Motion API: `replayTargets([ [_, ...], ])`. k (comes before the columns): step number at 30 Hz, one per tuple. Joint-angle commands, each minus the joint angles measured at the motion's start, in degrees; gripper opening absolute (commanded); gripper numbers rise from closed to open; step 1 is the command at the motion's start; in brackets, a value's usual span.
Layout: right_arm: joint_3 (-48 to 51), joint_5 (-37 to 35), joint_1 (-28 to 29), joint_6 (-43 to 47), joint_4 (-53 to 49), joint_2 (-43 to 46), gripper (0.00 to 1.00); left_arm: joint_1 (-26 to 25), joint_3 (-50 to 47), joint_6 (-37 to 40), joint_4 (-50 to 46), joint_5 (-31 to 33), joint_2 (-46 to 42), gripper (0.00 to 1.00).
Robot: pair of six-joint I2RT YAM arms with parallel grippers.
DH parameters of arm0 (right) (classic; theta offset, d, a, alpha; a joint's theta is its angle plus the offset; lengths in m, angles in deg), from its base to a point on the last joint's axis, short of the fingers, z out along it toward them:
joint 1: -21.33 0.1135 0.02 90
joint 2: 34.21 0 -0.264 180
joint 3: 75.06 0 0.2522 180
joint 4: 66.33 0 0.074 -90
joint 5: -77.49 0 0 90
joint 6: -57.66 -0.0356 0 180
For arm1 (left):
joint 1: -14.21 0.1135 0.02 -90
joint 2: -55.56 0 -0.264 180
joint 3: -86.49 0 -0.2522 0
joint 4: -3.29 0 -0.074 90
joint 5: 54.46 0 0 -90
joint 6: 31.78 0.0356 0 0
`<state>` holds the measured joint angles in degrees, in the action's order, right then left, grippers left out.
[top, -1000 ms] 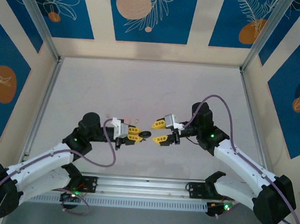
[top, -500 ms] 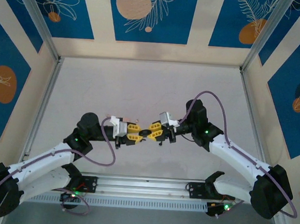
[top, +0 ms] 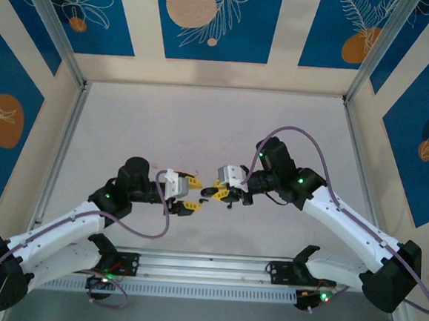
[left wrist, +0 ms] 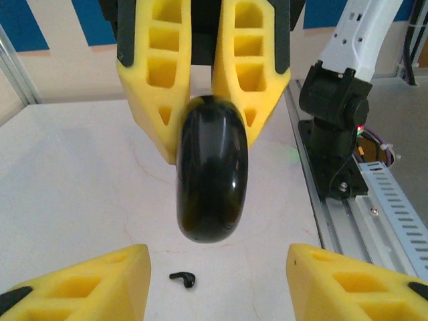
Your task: Insert the wireless bluetooth earbuds into the charging case
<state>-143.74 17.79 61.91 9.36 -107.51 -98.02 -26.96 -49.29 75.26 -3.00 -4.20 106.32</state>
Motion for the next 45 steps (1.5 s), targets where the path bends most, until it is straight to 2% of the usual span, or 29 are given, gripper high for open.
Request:
replayTargets([
  [1, -1.9, -1.1, 1.1, 2.6, -5.4, -1.9, 0.11, -0.6, 1.9, 2.0, -2.6, -0.1, 0.2, 0.54],
  [14, -3.0, 4.3, 2.1, 1.4, -1.2, -5.5, 0.12, -1.0, 2.4, 2.5, -4.0, -0.3, 1.0, 0.47],
  [22, -2.9, 4.9, 2.1, 0.8, -0.2, -5.8, 0.12, -1.2, 2.1, 2.3, -3.3, -0.6, 1.0, 0.41],
  [27, -2.4, 5.2, 2.1, 0.3, 0.8, -5.9, 0.12, -1.2, 1.1, 0.8, -0.4, -1.4, 0.4, 0.42],
  [30, -2.1, 5.4, 2.0, 0.1, 1.2, -5.8, 0.12, -1.3, 1.0, 0.4, 0.0, -1.4, 0.0, 0.35],
  [32, -2.1, 5.6, 1.9, -0.1, 1.4, -5.8, 0.12, -1.2, 0.9, 0.2, 0.0, -1.3, -0.3, 0.35],
  [36, -1.9, 5.9, 1.7, -0.3, 1.8, -5.5, 0.12, -1.2, 0.9, 0.3, -0.4, -1.2, -0.8, 0.23],
  [38, -1.7, 5.8, 1.7, -0.8, 2.3, -5.4, 0.21, -1.3, 1.0, 0.3, -0.6, -1.0, -0.8, 0.21],
  [40, -1.3, 4.9, 1.7, -1.7, 3.6, -5.1, 0.36, -1.3, 1.0, 0.4, -0.7, -0.9, -0.9, 0.20],
  [42, -0.7, 3.5, 1.6, -2.5, 5.0, -4.8, 0.41, -1.3, 1.1, 0.4, -0.8, -1.0, -0.9, 0.20],
  [45, 0.4, 1.2, 0.8, -4.4, 8.0, -3.8, 0.42, -1.3, 1.1, 0.6, -1.0, -1.1, -0.7, 0.20],
])
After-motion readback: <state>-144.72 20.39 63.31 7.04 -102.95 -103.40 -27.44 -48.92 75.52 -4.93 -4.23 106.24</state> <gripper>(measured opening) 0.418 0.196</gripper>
